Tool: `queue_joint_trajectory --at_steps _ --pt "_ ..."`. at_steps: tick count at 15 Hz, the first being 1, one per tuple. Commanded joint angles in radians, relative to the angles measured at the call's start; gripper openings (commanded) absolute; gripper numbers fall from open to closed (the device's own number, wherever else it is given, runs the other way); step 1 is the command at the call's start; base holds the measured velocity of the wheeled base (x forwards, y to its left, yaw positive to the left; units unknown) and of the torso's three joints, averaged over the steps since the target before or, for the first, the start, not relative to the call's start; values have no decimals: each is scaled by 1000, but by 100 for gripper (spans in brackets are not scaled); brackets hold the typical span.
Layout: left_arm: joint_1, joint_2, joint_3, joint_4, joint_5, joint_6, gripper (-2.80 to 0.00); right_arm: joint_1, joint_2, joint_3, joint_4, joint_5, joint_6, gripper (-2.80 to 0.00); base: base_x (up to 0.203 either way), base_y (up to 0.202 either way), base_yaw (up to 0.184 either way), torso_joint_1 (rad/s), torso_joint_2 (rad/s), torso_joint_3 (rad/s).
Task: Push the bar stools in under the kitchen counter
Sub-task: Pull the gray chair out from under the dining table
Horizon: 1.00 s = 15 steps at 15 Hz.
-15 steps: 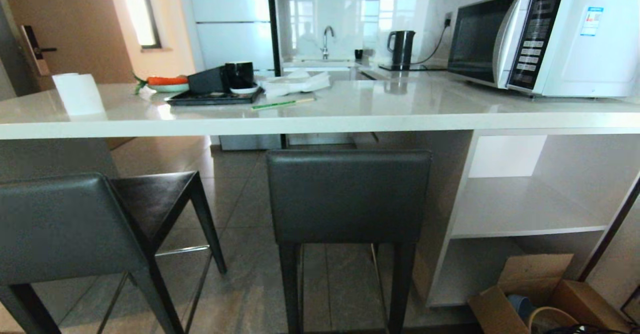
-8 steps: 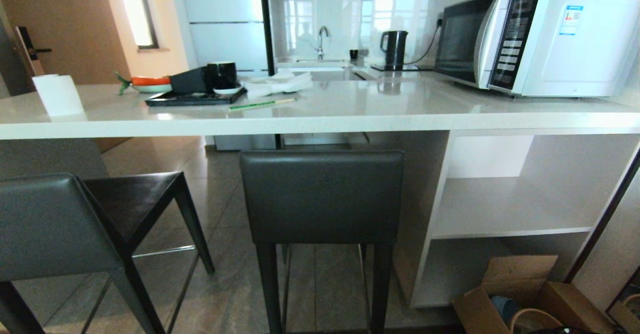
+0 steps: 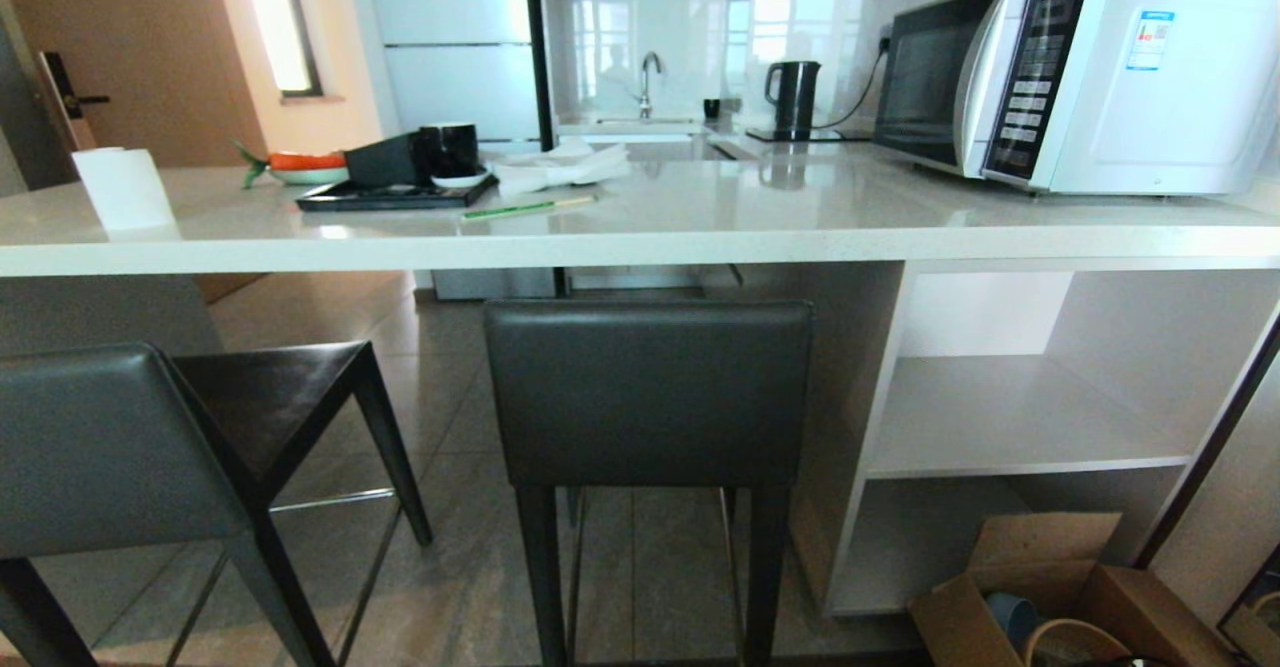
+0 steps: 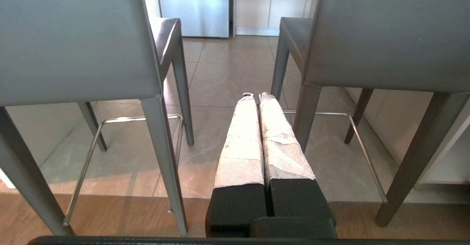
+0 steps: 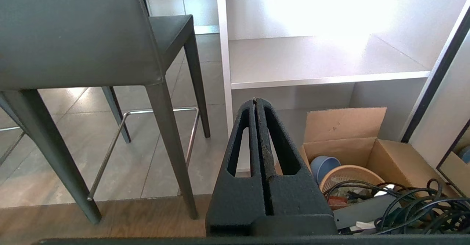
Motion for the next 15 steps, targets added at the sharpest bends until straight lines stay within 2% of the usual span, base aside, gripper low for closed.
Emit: queue_joint_trajectory --at_steps 1,15 --pt "0 -2 9 -1 0 -1 -280 1 0 6 -3 0 0 -280 0 0 0 0 0 0" --pt "-2 -2 9 -1 0 -3 -280 1 0 6 -1 0 5 -280 0 0 0 0 0 0"
